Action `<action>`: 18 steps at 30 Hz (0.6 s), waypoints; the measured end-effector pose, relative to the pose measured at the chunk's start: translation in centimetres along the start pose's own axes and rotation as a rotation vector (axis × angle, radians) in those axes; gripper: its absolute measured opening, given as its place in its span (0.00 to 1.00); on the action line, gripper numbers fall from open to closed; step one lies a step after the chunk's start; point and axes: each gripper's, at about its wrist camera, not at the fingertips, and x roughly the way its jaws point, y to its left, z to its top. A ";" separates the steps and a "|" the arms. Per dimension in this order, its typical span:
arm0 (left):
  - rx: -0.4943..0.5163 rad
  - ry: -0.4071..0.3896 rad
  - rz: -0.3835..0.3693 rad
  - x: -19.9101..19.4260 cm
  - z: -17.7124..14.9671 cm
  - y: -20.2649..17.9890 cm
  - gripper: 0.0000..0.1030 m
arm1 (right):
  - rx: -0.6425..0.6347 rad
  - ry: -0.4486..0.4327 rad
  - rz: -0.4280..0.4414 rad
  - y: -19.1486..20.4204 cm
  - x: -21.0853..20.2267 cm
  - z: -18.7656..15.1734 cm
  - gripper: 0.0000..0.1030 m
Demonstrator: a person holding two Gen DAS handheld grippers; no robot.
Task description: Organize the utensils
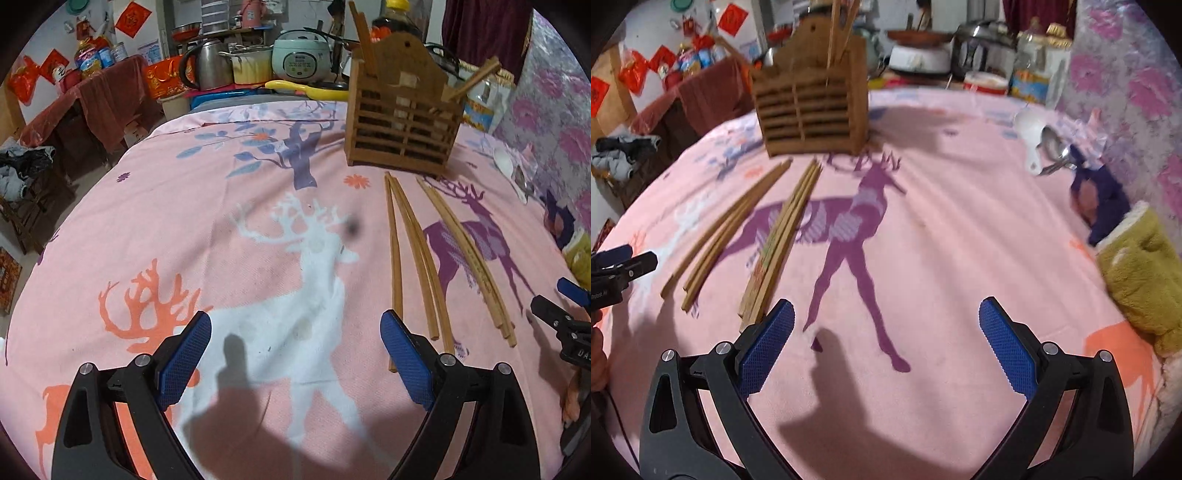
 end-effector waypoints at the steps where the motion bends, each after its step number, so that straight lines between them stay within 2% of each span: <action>1: 0.006 0.005 0.003 0.1 -0.1 -0.1 0.88 | 0.014 0.022 -0.002 -0.3 0.5 0.0 0.94; 3: 0.017 0.015 0.011 0.4 -0.1 -0.4 0.88 | 0.046 0.070 0.029 -1.0 1.4 -0.1 0.95; 5: 0.030 0.021 0.019 0.5 -0.2 -0.6 0.88 | 0.055 0.069 0.035 -1.1 1.3 -0.1 0.95; 11: 0.067 0.011 0.041 0.4 -0.4 -1.3 0.89 | 0.009 0.091 -0.022 -0.1 1.6 -0.3 0.95; 18: 0.094 -0.020 0.061 -0.2 -0.4 -1.9 0.89 | 0.011 0.092 -0.019 -0.2 1.6 -0.2 0.95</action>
